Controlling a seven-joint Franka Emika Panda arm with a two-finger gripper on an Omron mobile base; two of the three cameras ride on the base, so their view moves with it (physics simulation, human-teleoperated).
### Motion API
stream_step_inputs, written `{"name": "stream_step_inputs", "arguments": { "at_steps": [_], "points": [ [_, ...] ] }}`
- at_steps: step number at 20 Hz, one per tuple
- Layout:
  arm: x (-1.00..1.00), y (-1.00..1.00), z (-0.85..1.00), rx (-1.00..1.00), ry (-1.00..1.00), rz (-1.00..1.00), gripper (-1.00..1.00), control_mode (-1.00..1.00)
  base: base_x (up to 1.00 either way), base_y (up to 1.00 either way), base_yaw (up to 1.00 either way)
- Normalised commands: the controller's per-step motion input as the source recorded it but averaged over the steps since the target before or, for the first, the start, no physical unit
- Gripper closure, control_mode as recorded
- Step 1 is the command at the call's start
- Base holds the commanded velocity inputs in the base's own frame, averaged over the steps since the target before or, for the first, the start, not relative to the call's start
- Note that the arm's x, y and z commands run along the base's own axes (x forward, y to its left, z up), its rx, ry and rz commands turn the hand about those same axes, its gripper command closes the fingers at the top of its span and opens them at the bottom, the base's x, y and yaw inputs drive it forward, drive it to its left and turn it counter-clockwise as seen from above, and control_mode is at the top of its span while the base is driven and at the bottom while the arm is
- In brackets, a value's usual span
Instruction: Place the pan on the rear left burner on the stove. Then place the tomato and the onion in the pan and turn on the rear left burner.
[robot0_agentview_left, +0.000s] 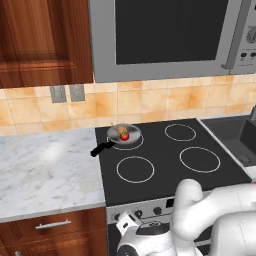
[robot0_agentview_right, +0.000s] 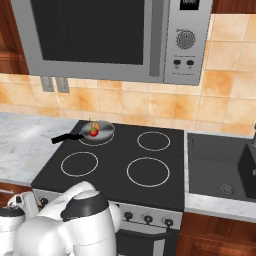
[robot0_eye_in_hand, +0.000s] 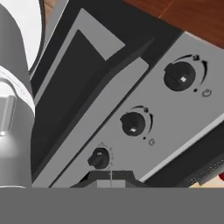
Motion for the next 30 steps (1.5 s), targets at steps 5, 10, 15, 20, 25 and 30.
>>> {"name": "stream_step_inputs", "arguments": {
  "at_steps": [5, 10, 15, 20, 25, 30],
  "points": [
    [0.13, 0.01, -0.12, -0.06, -0.01, 0.00, 1.00, -1.00, 0.00, 0.00, 0.00],
    [0.22, 0.00, -0.12, -0.07, -0.04, 0.00, 1.00, -1.00, 0.00, 0.00, 0.00],
    [0.24, 0.00, -0.08, -0.08, -0.12, 0.01, 1.00, -1.00, 0.00, 0.00, 0.00],
    [0.06, 0.00, -0.16, -0.08, -0.09, 0.02, 1.00, -1.00, 0.00, 0.00, 0.00],
    [0.00, 0.00, -0.30, -0.07, -0.01, 0.02, 1.00, -1.00, 0.00, 0.00, 0.00],
    [0.02, 0.00, -0.14, -0.05, -0.05, 0.04, 1.00, -1.00, 0.00, 0.00, 0.00]
  ]
}}
